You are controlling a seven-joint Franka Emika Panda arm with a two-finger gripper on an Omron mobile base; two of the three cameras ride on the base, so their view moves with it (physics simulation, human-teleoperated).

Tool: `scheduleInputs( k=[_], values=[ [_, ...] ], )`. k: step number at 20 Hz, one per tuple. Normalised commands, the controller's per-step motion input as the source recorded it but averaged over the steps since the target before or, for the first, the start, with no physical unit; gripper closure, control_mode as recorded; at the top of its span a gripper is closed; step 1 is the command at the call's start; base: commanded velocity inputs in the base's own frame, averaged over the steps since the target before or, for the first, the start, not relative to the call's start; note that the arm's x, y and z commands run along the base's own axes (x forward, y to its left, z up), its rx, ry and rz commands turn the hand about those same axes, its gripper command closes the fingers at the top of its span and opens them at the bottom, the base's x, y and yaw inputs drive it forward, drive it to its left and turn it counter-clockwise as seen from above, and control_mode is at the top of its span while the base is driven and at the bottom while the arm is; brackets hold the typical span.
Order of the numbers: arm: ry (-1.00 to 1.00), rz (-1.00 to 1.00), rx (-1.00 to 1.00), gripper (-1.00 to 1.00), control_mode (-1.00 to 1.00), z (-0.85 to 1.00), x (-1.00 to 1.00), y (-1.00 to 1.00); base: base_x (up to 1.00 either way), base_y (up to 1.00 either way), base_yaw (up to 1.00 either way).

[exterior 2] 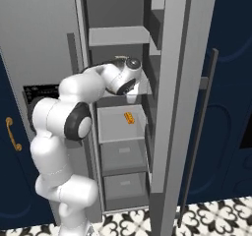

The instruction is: Pick the chicken drumstick and bell pepper from their plates and place them in the bowl. Then put the bowl in the fridge.

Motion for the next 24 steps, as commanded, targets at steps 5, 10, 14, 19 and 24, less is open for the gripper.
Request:
scheduleInputs(
  k=[5, 10, 14, 19, 24],
  values=[
    [0.08, -0.06, 0.0, 1.0, -1.0, -0.06, 1.0, -0.02, 0.0, 0.0, 0.0],
    [0.4, -0.02, -0.02, 1.0, -1.0, -0.56, 0.68, 0.17, 0.0, 0.0, 0.0],
    [0.15, 0.0, 0.0, 1.0, -1.0, -0.16, 0.95, 0.3, 0.0, 0.0, 0.0],
    [0.09, -0.01, 0.0, -1.0, -1.0, 0.01, 0.4, 0.1, 0.0, 0.0, 0.0],
    [-0.07, 0.0, 0.01, -1.0, -1.0, 0.01, -0.61, -0.04, 0.0, 0.0, 0.0]
  ],
)
